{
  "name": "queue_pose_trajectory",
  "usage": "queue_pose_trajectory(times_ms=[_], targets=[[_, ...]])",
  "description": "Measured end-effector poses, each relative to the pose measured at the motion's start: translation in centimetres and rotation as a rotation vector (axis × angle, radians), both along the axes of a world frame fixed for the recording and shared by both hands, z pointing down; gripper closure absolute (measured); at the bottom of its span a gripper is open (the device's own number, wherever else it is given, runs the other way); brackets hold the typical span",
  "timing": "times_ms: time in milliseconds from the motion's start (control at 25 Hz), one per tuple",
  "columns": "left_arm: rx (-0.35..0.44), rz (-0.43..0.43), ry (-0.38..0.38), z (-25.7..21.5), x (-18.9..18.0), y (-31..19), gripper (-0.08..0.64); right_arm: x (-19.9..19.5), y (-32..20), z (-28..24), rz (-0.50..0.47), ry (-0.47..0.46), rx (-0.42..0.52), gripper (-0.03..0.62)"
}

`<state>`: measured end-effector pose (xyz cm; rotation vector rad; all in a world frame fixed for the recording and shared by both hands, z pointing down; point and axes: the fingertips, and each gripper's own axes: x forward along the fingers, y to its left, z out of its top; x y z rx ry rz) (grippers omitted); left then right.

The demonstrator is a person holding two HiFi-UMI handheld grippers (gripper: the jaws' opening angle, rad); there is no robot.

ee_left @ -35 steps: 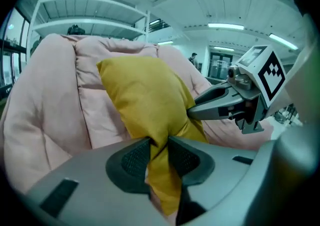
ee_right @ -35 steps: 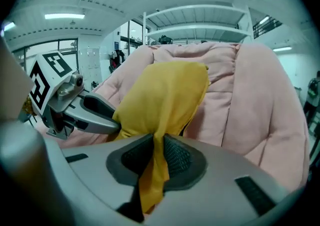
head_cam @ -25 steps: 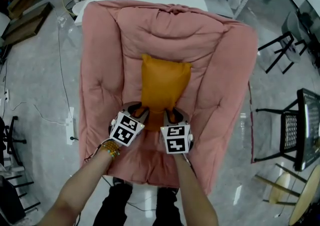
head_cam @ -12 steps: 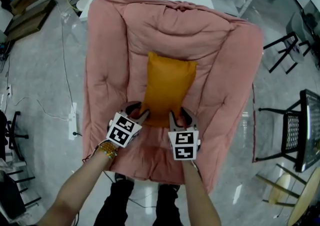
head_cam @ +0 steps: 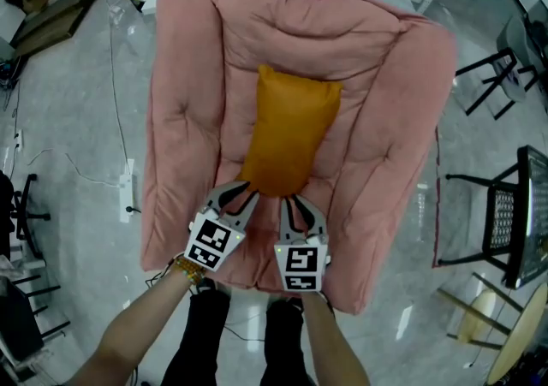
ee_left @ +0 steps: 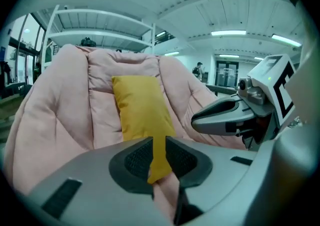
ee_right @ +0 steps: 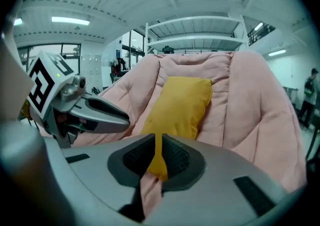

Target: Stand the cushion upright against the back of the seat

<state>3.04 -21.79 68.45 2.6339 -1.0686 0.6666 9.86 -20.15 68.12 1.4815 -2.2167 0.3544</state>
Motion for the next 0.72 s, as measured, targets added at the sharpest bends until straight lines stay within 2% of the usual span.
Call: queue_pose_trajectory(times_ms=[120, 360, 560, 720], targets=[[0.053, -0.014, 0.035, -0.8, -0.2, 2.1, 0.52, -0.8, 1.9, -0.3, 0.002, 0.029, 0.033, 0.557], [0.075, -0.029, 0.047, -0.8, -0.1, 5.7, 0.528, -2.6, 5.1, -0.9, -0.042, -0.021, 0.055, 0.577], [0.064, -0.071, 0.066, -0.6, -0.1, 6.5, 0.535, -3.1, 5.8, -0.9, -0.059, -0.066, 0.043, 0.577], [0.067, -0.07, 0.07, -1.1, 0.0, 7.3, 0.546, -4.1, 6.5, -1.4, -0.084, -0.083, 0.044, 0.577]])
